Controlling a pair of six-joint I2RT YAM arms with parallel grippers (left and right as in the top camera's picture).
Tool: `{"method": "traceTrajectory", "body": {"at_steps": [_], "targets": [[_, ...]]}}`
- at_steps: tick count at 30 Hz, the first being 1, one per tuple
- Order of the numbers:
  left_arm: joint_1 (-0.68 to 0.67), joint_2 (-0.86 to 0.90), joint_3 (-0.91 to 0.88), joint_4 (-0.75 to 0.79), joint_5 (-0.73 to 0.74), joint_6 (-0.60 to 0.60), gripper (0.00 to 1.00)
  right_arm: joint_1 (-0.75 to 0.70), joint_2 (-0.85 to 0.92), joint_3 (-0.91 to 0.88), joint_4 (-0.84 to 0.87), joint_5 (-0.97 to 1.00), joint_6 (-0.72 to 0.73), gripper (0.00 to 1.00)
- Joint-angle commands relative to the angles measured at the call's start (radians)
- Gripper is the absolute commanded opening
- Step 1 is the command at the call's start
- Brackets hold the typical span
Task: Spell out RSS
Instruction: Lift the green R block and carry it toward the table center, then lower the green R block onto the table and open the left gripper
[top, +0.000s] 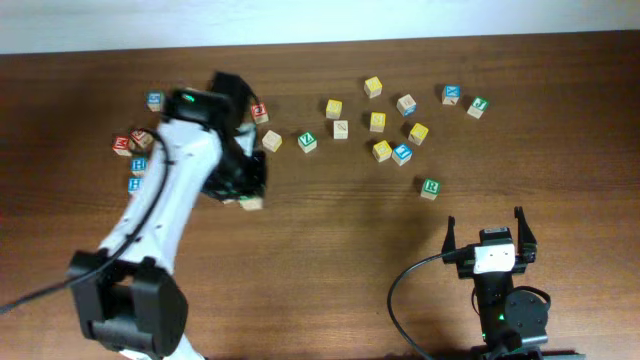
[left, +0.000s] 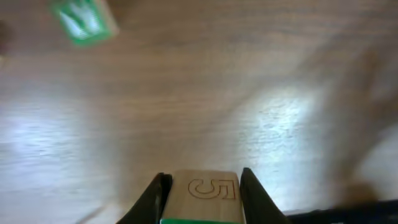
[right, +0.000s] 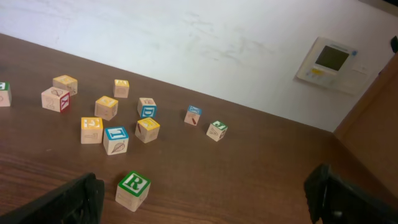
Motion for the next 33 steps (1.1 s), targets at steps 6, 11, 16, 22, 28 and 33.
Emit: {"method": "traceTrajectory", "body": {"at_steps": [6,11,16,22,28,33], "targets": [[-0.114,0.001,-0.346,0.407,-0.005,-0.167,0.22,-0.008,-0.006,-0.006,-0.006,0.019,0.004,0.98],[-0.148,0.001,-0.461,0.618,-0.034,-0.167,0.23,-0.008,-0.006,-0.006,-0.006,0.019,0.004,0.98],[-0.152,0.002,-0.516,0.706,-0.105,-0.167,0.22,-0.008,-0.006,-0.006,-0.006,0.019,0.004,0.98],[-0.152,0.002,-0.533,0.697,-0.154,-0.166,0.24,-0.008,-0.006,-0.006,-0.006,0.019,0.004,0.98],[-0.161,0.002,-0.533,0.694,-0.146,-0.166,0.25,-0.008,-0.006,-0.006,-0.006,0.019,0.004,0.98],[-0.164,0.002,-0.533,0.694,-0.143,-0.167,0.29,-0.008,-0.006,-0.006,-0.006,0.019,0.004,0.98]]}}
